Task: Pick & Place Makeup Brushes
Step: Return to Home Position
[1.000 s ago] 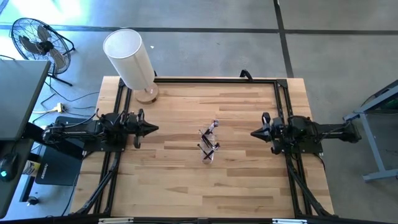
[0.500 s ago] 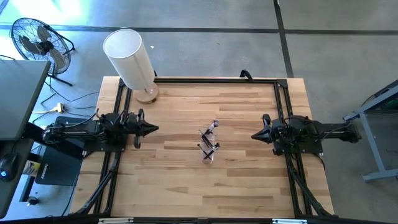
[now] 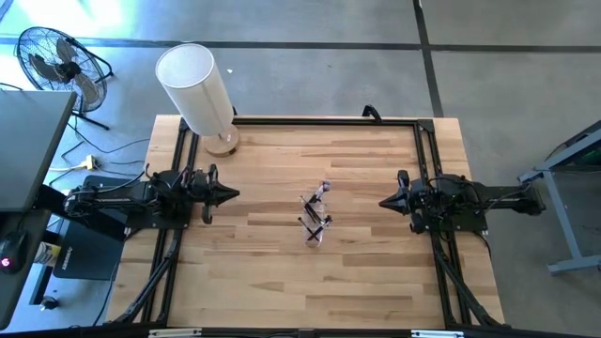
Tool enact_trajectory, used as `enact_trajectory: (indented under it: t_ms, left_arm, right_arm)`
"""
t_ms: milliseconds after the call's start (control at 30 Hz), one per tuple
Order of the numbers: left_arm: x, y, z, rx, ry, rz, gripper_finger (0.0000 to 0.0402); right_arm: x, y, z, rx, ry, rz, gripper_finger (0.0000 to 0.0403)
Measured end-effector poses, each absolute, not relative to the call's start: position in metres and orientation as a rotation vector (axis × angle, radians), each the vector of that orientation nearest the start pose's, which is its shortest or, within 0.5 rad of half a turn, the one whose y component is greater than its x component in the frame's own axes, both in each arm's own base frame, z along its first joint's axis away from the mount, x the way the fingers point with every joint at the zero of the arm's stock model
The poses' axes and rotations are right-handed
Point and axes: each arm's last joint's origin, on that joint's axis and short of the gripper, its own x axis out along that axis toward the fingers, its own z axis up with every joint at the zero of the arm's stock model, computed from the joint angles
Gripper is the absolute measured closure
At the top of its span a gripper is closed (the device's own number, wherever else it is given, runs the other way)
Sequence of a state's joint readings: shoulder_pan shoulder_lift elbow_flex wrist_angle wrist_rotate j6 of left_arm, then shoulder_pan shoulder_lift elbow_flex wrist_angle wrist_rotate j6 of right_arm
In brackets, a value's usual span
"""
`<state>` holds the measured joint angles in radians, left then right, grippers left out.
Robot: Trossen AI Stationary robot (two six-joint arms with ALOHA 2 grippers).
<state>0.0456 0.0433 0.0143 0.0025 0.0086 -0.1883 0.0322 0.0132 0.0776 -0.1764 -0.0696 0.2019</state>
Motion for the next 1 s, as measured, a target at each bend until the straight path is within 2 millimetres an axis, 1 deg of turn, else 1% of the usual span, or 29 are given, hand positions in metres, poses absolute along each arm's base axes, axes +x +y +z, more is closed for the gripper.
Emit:
enact_trajectory:
  t_ms: [267, 533, 1000]
  left_arm:
    - [0.0995, 0.0043, 0.1652, -0.189, 0.023, 0.039, 0.04]
    - [0.0995, 0.0043, 0.1652, -0.189, 0.023, 0.039, 0.04]
    - [0.0995, 0.0043, 0.1653, -0.189, 0.023, 0.039, 0.04]
  right_arm:
    - [0.0926, 0.005, 0.1717, 0.203, 0.122, 0.091, 0.0402]
    - [0.0926, 0.005, 0.1718, 0.203, 0.122, 0.091, 0.0394]
    - [0.0926, 0.005, 0.1717, 0.203, 0.122, 0.091, 0.0395]
